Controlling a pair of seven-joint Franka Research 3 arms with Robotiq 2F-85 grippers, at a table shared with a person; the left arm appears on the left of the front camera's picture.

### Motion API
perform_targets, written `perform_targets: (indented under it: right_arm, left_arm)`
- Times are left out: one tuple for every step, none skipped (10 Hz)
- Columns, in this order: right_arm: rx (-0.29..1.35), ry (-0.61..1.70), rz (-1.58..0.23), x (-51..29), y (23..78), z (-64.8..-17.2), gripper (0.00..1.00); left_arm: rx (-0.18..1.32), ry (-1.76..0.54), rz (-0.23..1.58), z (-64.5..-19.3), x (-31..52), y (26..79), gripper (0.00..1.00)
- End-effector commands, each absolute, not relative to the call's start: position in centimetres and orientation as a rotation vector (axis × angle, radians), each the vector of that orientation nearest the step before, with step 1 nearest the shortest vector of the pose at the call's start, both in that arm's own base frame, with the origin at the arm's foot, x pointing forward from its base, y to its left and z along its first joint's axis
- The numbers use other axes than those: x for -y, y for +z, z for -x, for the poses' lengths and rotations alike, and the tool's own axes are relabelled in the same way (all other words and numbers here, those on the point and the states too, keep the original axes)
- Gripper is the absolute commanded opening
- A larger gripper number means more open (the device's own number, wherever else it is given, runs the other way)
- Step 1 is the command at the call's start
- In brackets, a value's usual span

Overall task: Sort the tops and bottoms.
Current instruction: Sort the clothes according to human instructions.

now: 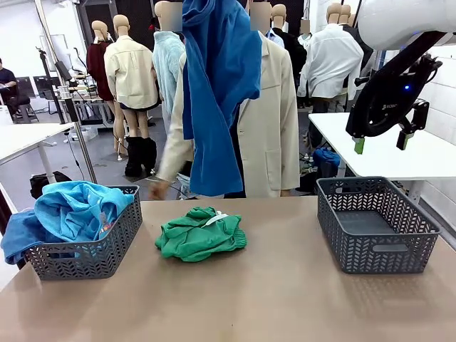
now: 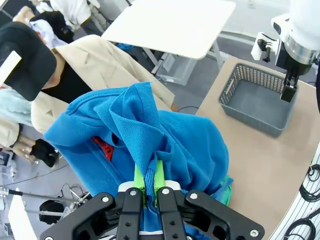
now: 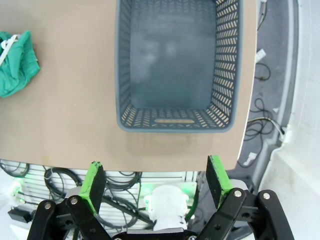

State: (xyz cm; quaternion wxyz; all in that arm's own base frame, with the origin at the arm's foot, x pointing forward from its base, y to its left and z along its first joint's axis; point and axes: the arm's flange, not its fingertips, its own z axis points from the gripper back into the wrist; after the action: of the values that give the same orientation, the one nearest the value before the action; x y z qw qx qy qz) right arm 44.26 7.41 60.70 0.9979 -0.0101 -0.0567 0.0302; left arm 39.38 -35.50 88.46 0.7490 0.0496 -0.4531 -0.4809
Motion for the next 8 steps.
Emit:
perform_targets:
  right_arm:
    - [0.106, 0.077, -0.011, -7.32, 60.71, -44.22, 1.0]
    - [0.106, 0.077, -0.011, -7.32, 60.71, -44.22, 1.0]
    - [0.106, 0.077, -0.011, -7.32, 60.71, -44.22, 1.0]
    - [0.106, 0.077, -0.011, -7.32, 60.71, -44.22, 1.0]
    - [0.106, 0.077, -0.011, -7.32, 60.71, -44.22, 1.0]
    - [0.106, 0.077, -0.011, -7.32, 60.71, -44.22, 1.0]
    - [0.106, 0.077, -0.011, -7.32, 60.71, -44.22, 1.0]
    - [0.106, 0.077, -0.011, -7.32, 60.71, -44.22, 1.0]
  left_arm:
    - [1.01, -1.055, -0.089, -39.14, 35.02, 89.06, 0.0]
    - [1.01, -1.055, -0.089, -39.14, 35.02, 89.06, 0.0]
    - [1.01, -1.055, -0.089, -39.14, 35.02, 89.06, 0.0]
    - [1.01, -1.055, -0.089, -39.14, 35.02, 89.06, 0.0]
    - [1.01, -1.055, -0.089, -39.14, 35.02, 89.06, 0.0]
    - [1.01, -1.055, -0.089, -39.14, 35.02, 89.06, 0.0]
    - [1.01, -1.055, -0.089, -39.14, 35.02, 89.06, 0.0]
    - [1.01, -1.055, -0.089, -39.14, 35.02, 89.06, 0.0]
